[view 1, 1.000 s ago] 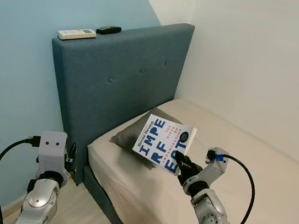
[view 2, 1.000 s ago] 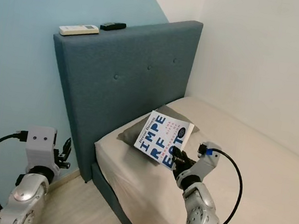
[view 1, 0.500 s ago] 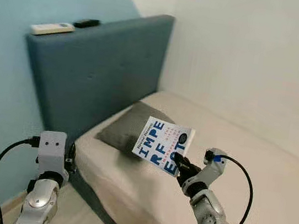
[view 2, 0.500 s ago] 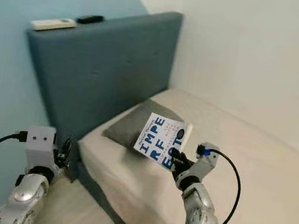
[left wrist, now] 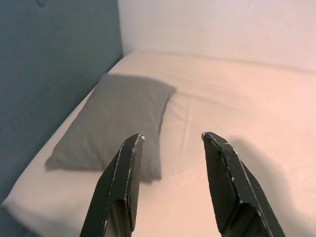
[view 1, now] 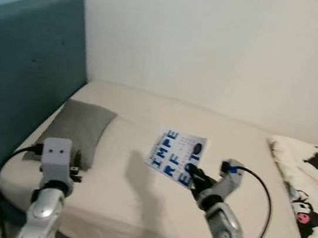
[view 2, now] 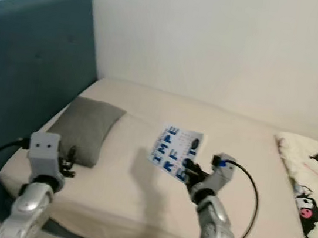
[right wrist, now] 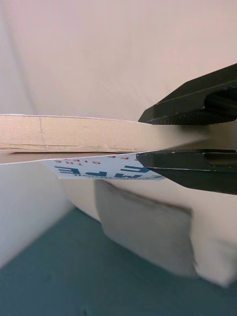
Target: Clean up the room
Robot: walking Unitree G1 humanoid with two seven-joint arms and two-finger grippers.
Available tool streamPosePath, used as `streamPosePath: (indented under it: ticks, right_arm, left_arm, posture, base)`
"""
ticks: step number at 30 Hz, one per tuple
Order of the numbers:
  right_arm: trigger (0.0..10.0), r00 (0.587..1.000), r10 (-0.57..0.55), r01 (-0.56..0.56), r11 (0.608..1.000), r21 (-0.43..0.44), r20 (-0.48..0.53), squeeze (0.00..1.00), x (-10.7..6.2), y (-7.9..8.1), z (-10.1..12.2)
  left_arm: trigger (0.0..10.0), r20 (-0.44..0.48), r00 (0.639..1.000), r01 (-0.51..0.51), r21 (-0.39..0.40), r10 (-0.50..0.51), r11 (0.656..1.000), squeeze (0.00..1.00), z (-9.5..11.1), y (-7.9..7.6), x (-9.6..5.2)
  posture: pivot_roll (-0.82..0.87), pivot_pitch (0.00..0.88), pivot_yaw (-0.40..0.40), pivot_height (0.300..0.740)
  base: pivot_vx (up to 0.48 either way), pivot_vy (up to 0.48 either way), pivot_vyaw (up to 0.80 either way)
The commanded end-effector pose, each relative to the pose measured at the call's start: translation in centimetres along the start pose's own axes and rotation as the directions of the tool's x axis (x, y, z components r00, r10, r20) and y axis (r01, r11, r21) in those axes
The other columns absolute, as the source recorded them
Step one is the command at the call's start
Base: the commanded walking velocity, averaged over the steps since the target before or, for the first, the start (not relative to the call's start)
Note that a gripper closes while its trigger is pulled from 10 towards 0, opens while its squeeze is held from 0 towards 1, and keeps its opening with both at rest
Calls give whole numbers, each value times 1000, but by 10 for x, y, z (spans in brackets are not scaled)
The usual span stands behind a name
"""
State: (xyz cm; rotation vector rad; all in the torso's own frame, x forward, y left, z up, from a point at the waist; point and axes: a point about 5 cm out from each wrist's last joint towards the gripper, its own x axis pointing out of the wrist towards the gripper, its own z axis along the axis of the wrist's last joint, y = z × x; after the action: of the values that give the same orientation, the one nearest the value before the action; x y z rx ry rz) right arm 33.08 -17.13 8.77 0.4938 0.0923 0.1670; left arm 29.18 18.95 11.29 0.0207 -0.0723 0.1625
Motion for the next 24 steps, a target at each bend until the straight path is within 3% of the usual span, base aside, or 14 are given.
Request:
streamPosePath:
  ticks: [1,24]
  right_arm:
    - [10000,1000,14,-14,1000,12,20,0,1,5,-1]
    - [10000,1000,11,-11,1000,10,27,0,1,4,0]
  left_arm:
    - [10000,-32,999,-16,7,16,1000,0,-9,4,-5]
    - [10000,-27,1000,-3,-6,3,1000,0,-8,0,-3]
  posture:
    - [0,81,-77,740]
    - [-4,85,-77,740]
  base:
    - [0,0,-800]
    - [0,0,-800]
